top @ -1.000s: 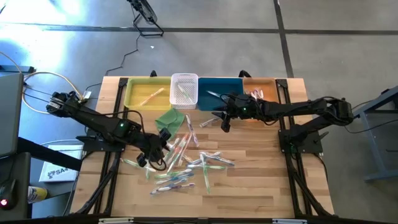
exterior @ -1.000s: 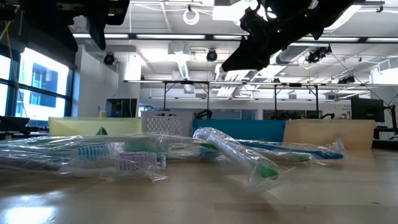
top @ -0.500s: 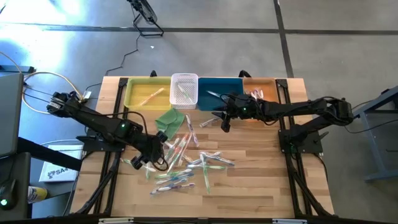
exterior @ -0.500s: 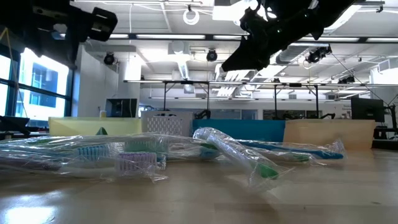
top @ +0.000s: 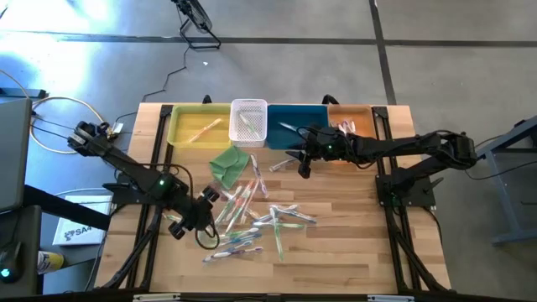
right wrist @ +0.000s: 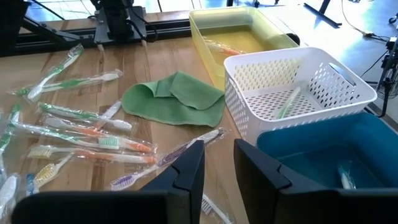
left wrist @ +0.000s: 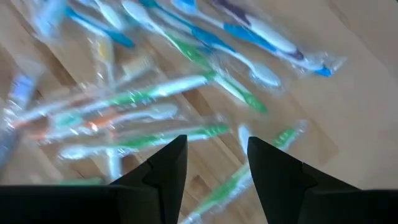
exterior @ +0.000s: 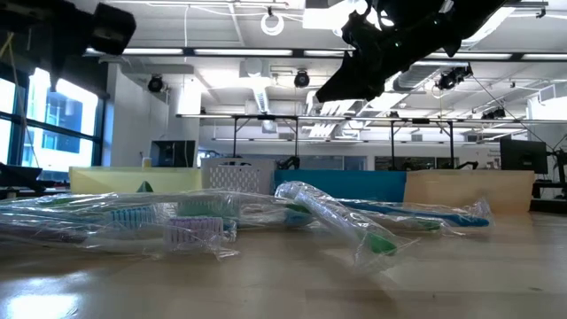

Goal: Pick & Place Toothbrushes
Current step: Put the green toothbrush into the white bin

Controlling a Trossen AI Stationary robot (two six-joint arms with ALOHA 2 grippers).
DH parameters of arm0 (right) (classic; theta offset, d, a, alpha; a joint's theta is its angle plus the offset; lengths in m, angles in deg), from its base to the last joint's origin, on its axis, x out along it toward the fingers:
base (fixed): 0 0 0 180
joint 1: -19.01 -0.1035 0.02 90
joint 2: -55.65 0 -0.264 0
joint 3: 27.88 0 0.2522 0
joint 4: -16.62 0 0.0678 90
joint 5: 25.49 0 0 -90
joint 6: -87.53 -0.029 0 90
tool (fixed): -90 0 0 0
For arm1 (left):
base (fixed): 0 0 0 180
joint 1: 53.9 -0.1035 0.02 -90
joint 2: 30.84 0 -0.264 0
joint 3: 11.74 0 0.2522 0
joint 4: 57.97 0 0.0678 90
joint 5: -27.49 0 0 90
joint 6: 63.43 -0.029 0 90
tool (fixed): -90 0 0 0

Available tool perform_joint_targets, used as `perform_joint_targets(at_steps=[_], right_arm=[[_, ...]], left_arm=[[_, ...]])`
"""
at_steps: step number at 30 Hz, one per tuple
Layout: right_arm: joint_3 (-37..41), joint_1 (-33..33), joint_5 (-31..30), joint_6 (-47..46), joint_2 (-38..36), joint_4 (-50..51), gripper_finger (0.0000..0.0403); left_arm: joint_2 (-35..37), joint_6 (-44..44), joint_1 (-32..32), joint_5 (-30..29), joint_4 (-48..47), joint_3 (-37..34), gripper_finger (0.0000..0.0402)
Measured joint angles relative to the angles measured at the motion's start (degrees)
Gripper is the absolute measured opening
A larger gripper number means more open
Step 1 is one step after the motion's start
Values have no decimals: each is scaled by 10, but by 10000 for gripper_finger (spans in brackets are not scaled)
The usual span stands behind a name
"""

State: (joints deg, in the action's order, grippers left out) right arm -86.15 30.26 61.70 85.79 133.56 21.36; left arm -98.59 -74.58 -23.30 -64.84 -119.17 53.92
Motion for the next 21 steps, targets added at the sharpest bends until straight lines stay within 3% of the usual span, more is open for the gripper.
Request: perform_joint_targets(at_steps=[11,21], right_arm=[[0,0,0,0,0,5,79],[0,0,0,0,0,11,79]], left_arm=[[-75,82,60,19,-11,0,164],[-124,175,58,20,-1,0,164]])
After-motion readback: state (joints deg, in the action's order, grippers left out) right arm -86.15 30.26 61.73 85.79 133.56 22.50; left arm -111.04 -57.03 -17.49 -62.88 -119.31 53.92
